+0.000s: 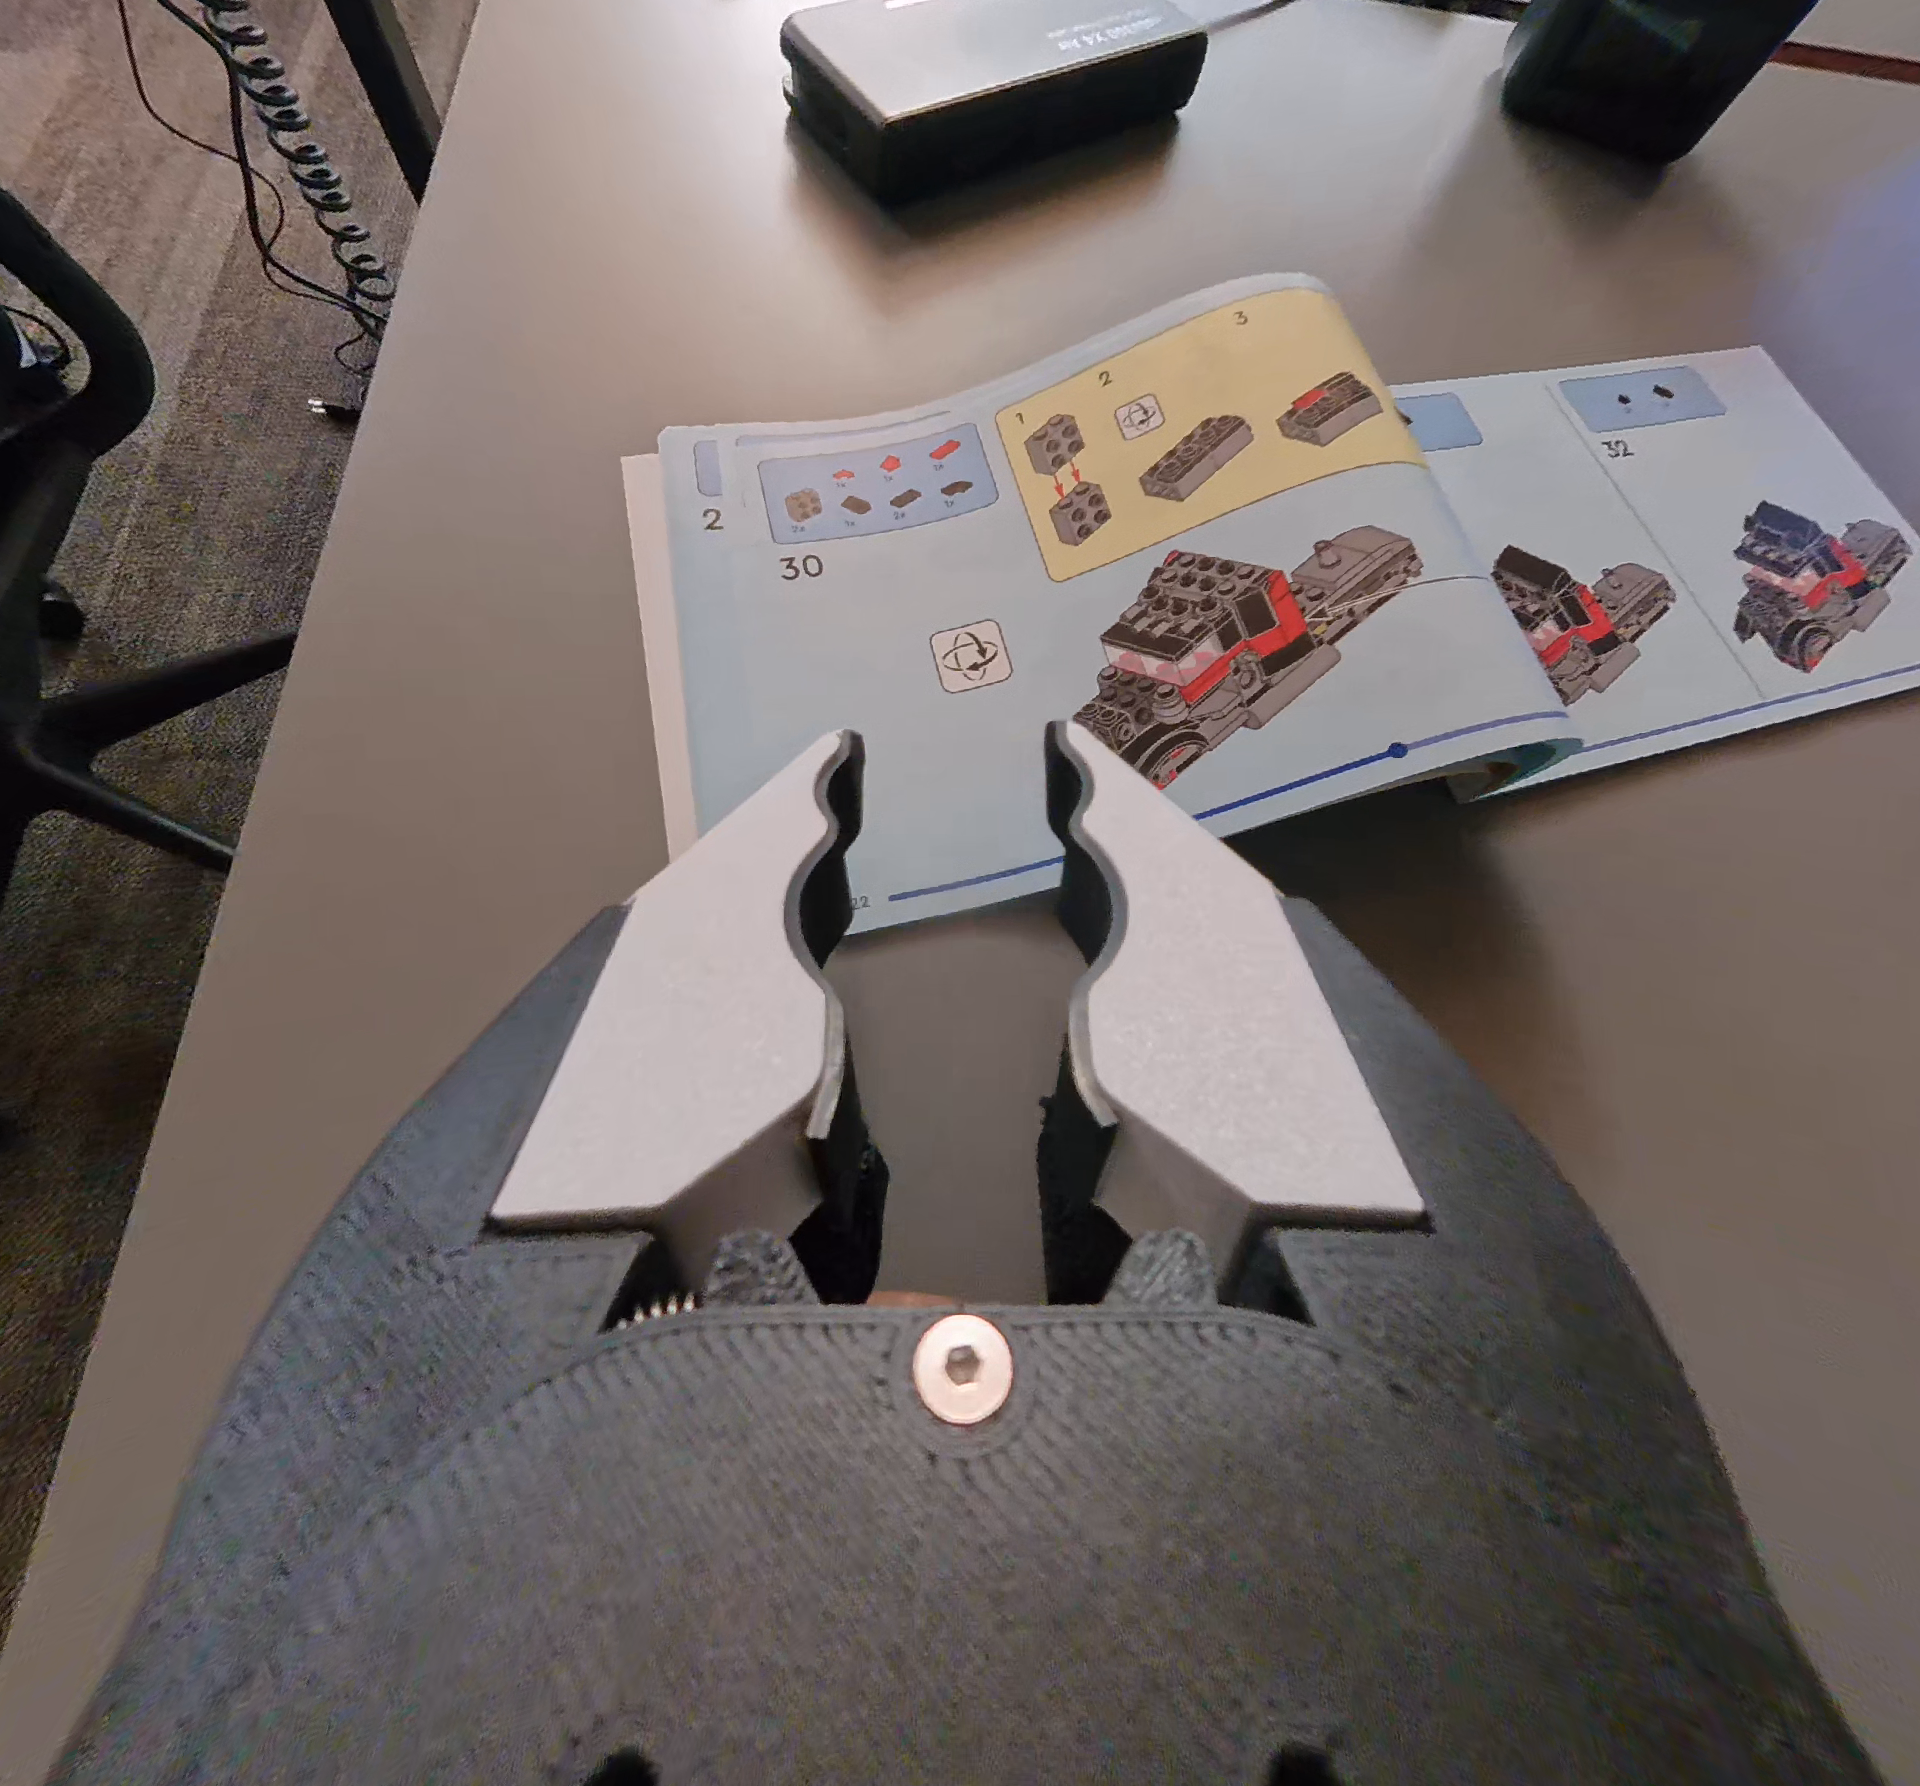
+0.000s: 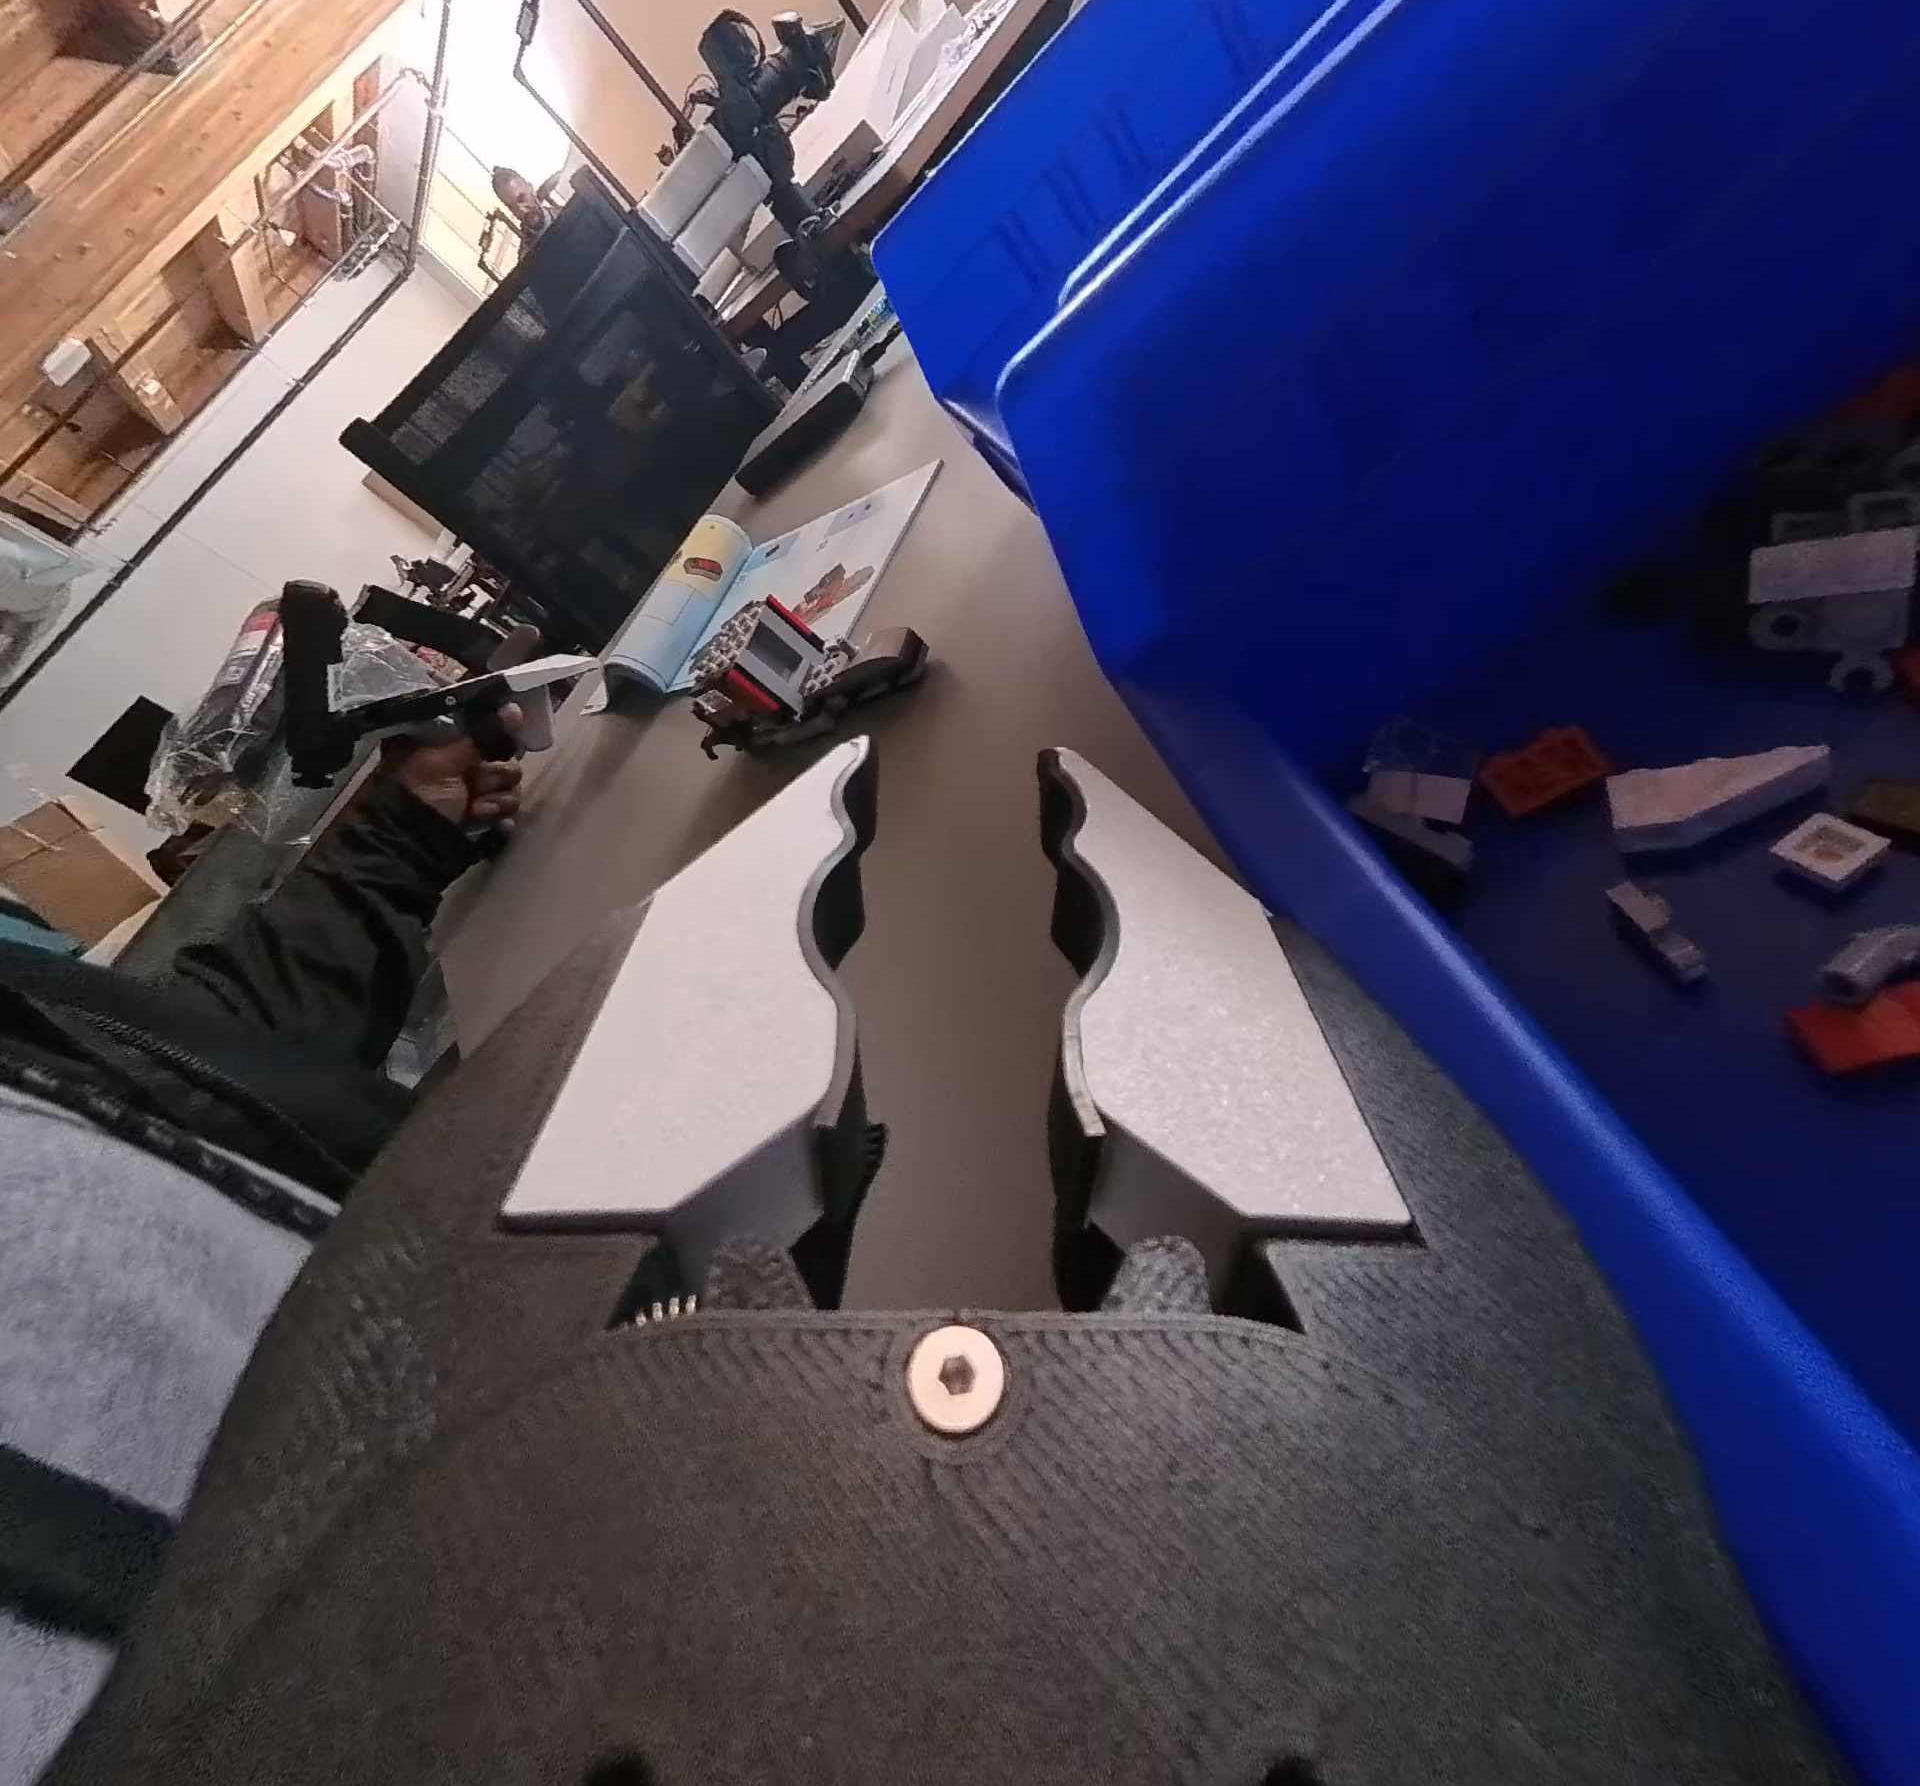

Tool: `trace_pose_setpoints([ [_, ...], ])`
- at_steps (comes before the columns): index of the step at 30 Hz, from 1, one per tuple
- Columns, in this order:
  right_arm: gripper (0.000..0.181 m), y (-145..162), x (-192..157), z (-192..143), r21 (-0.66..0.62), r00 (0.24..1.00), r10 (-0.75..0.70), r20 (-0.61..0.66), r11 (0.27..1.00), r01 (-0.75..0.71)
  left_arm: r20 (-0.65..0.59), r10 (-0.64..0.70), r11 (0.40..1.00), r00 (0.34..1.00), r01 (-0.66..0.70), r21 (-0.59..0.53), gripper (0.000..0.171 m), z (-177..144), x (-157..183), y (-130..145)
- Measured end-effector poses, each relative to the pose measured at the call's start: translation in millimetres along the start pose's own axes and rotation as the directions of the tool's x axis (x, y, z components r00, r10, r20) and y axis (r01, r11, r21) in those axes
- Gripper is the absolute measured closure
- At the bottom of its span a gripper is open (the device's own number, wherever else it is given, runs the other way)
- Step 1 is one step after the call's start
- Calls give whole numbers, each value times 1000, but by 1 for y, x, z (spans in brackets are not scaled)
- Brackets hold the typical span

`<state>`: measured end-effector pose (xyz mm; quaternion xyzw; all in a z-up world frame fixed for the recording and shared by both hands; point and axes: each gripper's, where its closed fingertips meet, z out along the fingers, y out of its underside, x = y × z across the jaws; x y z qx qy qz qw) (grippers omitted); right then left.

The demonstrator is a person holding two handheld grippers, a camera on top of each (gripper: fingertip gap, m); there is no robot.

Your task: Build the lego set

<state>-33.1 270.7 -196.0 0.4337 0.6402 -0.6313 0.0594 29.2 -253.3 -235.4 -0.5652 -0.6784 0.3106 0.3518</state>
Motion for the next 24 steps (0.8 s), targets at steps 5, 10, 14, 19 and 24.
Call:
trace_pose_setpoints([
  [5, 151, 0, 1, 0, 2, 1000, -15, -18, 1000, 15, -16, 38, 999, 999, -38, -1, 134, 0, 6, 0],
  [10, 150, 1, 1, 1, 1, 999, -36, -37, 999, 36, -37, 49, 999, 998, -50, -9, 134, 1, 9, 1],
  [14, 150, 0, 2, 1, 6, 998, -47, -51, 999, 47, -60, 27, 1000, 998, -27, 4, 133, -1, 10, 0],
  [19, 150, -2, 1, 0, 23, 997, -54, -55, 998, 55, -102, -29, 999, 994, 32, 28, 132, -4, 8, -4],
  [24, 150, -1, 3, 1, 16, 997, -50, -62, 999, 51, -145, -96, 991, 985, 108, 75, 132, -9, 4, -10],
])
